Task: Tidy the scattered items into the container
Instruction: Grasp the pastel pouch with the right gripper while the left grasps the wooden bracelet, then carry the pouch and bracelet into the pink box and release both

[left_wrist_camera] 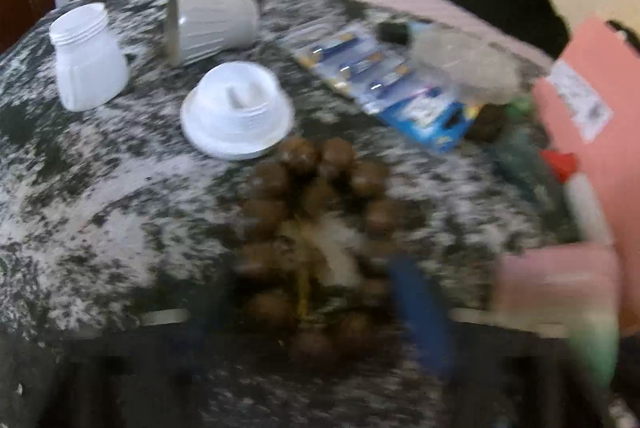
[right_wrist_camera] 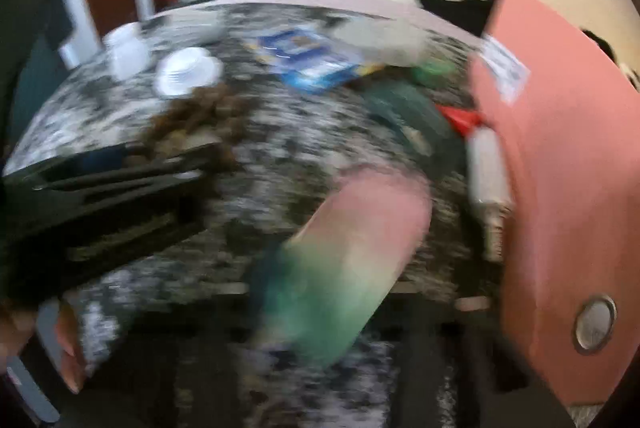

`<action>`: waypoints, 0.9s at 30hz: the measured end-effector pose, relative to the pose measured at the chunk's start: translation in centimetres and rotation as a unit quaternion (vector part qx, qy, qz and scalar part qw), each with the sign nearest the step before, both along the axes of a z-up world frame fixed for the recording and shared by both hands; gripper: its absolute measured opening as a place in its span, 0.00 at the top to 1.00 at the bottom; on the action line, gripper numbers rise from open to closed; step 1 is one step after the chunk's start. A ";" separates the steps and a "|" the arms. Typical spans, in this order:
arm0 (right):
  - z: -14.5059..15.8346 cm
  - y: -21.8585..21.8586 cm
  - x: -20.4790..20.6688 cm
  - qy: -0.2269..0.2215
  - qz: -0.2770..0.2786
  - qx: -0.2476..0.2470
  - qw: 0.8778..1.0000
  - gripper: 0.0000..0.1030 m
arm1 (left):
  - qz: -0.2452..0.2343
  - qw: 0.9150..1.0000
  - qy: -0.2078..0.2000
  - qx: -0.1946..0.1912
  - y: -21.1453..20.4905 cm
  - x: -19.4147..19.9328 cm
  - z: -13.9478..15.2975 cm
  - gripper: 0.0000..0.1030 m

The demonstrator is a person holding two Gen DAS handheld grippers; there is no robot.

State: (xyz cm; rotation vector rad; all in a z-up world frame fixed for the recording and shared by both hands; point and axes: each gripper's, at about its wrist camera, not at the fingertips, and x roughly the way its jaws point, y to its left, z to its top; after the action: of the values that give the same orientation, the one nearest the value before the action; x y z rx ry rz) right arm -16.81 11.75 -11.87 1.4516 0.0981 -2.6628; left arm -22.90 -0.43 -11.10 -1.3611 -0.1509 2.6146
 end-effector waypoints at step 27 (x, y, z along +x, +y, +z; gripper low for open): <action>9.5 -0.2 6.8 0.101 0.013 -0.034 0.994 0.89 | 0.013 0.992 0.118 -0.041 -3.2 10.6 11.9 0.83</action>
State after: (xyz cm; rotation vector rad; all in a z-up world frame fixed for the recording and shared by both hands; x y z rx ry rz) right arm -10.05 11.51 -2.33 1.1515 0.0423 -2.7549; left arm -12.28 -3.63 0.82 -1.0664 -0.0275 2.8059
